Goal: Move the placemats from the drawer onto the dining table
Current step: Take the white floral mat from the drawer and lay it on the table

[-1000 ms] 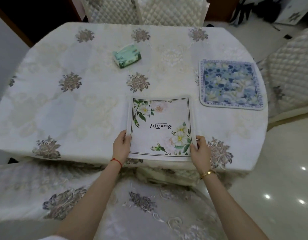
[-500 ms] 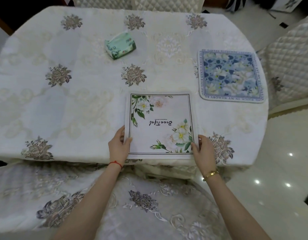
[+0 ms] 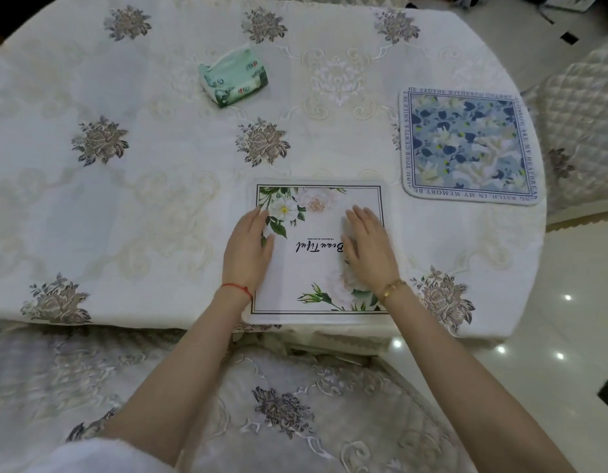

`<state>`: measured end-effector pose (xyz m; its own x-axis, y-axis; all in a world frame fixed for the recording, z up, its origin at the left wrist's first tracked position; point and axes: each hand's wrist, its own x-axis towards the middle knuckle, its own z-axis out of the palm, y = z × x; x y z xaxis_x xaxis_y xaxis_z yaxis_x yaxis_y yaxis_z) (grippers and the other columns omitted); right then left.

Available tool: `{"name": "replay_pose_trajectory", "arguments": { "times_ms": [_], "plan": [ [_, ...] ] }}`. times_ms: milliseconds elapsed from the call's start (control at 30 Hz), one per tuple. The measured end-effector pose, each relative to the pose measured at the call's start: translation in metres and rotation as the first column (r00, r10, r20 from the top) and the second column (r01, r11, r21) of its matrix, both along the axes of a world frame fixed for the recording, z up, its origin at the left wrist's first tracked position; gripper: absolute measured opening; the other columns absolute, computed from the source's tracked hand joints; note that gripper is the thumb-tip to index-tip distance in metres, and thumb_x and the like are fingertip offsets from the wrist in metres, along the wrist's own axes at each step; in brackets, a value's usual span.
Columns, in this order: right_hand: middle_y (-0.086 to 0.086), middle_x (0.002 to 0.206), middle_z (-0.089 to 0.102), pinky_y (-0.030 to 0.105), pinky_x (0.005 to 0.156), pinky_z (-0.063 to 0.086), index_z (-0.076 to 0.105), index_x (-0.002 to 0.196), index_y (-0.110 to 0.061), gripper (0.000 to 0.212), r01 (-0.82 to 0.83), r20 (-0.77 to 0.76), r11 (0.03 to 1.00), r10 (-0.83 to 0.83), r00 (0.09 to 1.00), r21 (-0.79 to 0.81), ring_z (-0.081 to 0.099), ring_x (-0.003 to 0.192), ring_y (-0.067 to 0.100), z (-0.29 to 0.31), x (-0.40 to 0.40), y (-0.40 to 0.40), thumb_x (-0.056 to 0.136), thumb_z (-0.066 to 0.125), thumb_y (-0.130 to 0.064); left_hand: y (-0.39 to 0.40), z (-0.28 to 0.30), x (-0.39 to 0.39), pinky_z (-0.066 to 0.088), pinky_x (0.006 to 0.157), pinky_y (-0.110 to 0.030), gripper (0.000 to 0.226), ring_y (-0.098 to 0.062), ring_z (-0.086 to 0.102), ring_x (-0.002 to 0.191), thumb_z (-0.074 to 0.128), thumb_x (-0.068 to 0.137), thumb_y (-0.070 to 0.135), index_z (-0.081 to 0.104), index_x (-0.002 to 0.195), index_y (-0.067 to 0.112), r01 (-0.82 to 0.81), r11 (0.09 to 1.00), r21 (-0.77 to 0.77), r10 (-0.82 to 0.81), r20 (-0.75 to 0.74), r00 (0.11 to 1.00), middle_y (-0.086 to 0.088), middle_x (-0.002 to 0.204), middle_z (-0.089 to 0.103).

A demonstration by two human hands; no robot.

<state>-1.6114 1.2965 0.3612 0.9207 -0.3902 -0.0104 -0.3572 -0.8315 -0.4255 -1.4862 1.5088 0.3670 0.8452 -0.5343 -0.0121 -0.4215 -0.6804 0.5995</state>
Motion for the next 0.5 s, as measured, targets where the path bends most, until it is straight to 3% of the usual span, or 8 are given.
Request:
{"name": "replay_pose_trajectory", "arguments": {
  "times_ms": [233, 400, 500],
  "plan": [
    [0.011, 0.157, 0.027, 0.039, 0.121, 0.01, 0.032, 0.148, -0.007, 0.053, -0.191, -0.098, 0.98, 0.186, 0.978, -0.047, 0.019, 0.147, 0.028, -0.012, 0.082, 0.002, 0.1, 0.041, -0.028, -0.074, -0.013, 0.047, 0.018, 0.119, -0.038, 0.048, -0.029, 0.023, 0.144, 0.043, 0.098, 0.016, 0.035, 0.145, 0.005, 0.259, 0.953, 0.156, -0.271, 0.066, 0.96, -0.012, 0.154, 0.032],
    [0.006, 0.161, 0.016, 0.034, 0.122, 0.005, 0.018, 0.153, -0.01, 0.067, -0.185, -0.137, 0.981, 0.174, 0.975, -0.066, 0.01, 0.149, 0.019, -0.022, 0.075, -0.014, 0.099, 0.028, -0.049, -0.073, -0.033, 0.053, 0.013, 0.12, -0.037, 0.055, -0.022, 0.016, 0.147, 0.038, 0.101, 0.033, 0.027, 0.149, 0.012, 0.265, 0.931, 0.251, -0.296, 0.096, 0.95, -0.006, 0.158, 0.023],
    [0.002, 0.162, 0.009, 0.034, 0.122, 0.005, 0.01, 0.154, -0.013, 0.068, -0.113, -0.156, 0.99, 0.1, 0.983, -0.08, 0.004, 0.149, 0.015, -0.022, 0.051, -0.034, 0.101, 0.027, -0.051, -0.055, -0.035, 0.054, 0.012, 0.121, -0.036, 0.065, -0.021, 0.014, 0.147, 0.038, 0.098, 0.046, 0.021, 0.151, 0.011, 0.236, 0.938, 0.253, -0.269, 0.104, 0.957, -0.005, 0.159, 0.02]
  ]
}}
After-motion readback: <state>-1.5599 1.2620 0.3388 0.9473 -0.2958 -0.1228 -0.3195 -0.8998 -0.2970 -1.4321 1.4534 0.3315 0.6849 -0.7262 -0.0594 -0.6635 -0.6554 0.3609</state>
